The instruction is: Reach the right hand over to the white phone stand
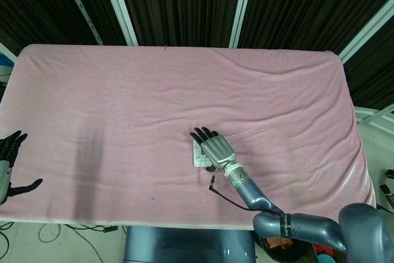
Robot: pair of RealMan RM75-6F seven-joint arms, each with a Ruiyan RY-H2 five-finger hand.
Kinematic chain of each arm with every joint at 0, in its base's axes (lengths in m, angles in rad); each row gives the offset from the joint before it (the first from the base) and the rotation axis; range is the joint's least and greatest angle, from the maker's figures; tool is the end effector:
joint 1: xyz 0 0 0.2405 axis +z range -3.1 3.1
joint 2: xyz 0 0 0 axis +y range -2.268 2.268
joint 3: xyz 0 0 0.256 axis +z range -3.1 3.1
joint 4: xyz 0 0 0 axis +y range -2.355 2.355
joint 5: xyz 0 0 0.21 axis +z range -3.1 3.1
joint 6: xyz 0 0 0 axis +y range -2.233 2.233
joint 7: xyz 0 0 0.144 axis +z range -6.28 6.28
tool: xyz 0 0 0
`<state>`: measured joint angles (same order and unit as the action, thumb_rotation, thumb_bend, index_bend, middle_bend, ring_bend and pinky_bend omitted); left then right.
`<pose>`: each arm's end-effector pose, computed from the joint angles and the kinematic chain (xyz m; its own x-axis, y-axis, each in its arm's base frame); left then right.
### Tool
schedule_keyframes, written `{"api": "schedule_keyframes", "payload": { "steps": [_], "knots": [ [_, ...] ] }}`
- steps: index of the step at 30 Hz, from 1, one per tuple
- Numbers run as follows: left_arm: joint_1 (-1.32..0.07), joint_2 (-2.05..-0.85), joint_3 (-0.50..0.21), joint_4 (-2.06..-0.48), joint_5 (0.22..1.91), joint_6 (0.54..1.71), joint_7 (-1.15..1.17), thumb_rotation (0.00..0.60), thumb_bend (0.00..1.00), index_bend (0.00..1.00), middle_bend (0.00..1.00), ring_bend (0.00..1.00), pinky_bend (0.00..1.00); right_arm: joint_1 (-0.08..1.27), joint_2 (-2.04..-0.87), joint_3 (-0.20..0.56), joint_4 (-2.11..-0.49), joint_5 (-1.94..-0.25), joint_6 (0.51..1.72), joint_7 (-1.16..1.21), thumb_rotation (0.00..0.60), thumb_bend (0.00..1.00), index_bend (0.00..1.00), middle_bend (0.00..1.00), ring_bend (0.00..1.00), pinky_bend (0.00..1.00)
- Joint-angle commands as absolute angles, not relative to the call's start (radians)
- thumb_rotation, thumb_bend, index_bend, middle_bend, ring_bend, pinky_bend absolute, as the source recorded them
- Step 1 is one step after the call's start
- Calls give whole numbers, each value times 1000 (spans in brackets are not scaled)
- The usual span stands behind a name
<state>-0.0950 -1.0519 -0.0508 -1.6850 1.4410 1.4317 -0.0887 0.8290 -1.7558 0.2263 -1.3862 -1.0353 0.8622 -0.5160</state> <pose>-0.3101 0.1832 0.1698 0.2997 0.0480 0.9528 0.9526 0.0406 -0.3016 -0.0959 -0.3360 -0.0824 0.5001 -0.3122 0.8077 -0.8189 -0.4738 0.3239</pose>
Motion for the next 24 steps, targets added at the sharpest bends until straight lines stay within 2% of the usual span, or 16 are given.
{"api": "schedule_keyframes", "payload": {
  "steps": [1, 10, 12, 13, 14, 15, 17, 19, 21, 24],
  "knots": [
    [-95, -1052, -51, -1686, 1440, 1431, -88, 600, 0, 0, 0, 0, 0, 842, -1766, 227, -1366, -1042, 854, -503, 600, 5, 0, 0, 0, 216],
    [-97, -1051, -54, -1686, 1430, 1425, -89, 600, 0, 0, 0, 0, 0, 866, -1791, 212, -1313, -1024, 815, -479, 600, 19, 0, 7, 6, 216],
    [-97, -1050, -54, -1687, 1427, 1423, -90, 600, 0, 0, 0, 0, 0, 868, -1797, 210, -1305, -1029, 818, -471, 600, 47, 28, 83, 66, 221],
    [-97, -1050, -55, -1688, 1426, 1422, -91, 600, 0, 0, 0, 0, 0, 867, -1800, 210, -1303, -1038, 823, -460, 600, 66, 64, 136, 109, 234],
    [-98, -1050, -55, -1688, 1426, 1422, -91, 600, 0, 0, 0, 0, 0, 866, -1803, 210, -1302, -1049, 829, -446, 600, 98, 153, 236, 193, 275],
    [-98, -1050, -55, -1688, 1426, 1422, -91, 600, 0, 0, 0, 0, 0, 864, -1805, 211, -1301, -1062, 836, -431, 600, 136, 265, 345, 291, 348],
    [-97, -1050, -54, -1688, 1426, 1422, -93, 600, 0, 0, 0, 0, 0, 861, -1806, 212, -1302, -1093, 848, -395, 600, 195, 431, 494, 447, 488],
    [-98, -1049, -55, -1689, 1426, 1421, -94, 600, 0, 0, 0, 0, 0, 857, -1801, 214, -1311, -1131, 867, -359, 600, 232, 545, 591, 564, 586],
    [-97, -1050, -55, -1691, 1425, 1422, -93, 600, 0, 0, 0, 0, 0, 852, -1794, 215, -1324, -1170, 894, -332, 600, 242, 605, 645, 623, 630],
    [-96, -1050, -55, -1692, 1426, 1426, -93, 600, 0, 0, 0, 0, 0, 846, -1769, 221, -1368, -1198, 920, -317, 600, 247, 622, 660, 639, 645]
  ]
}}
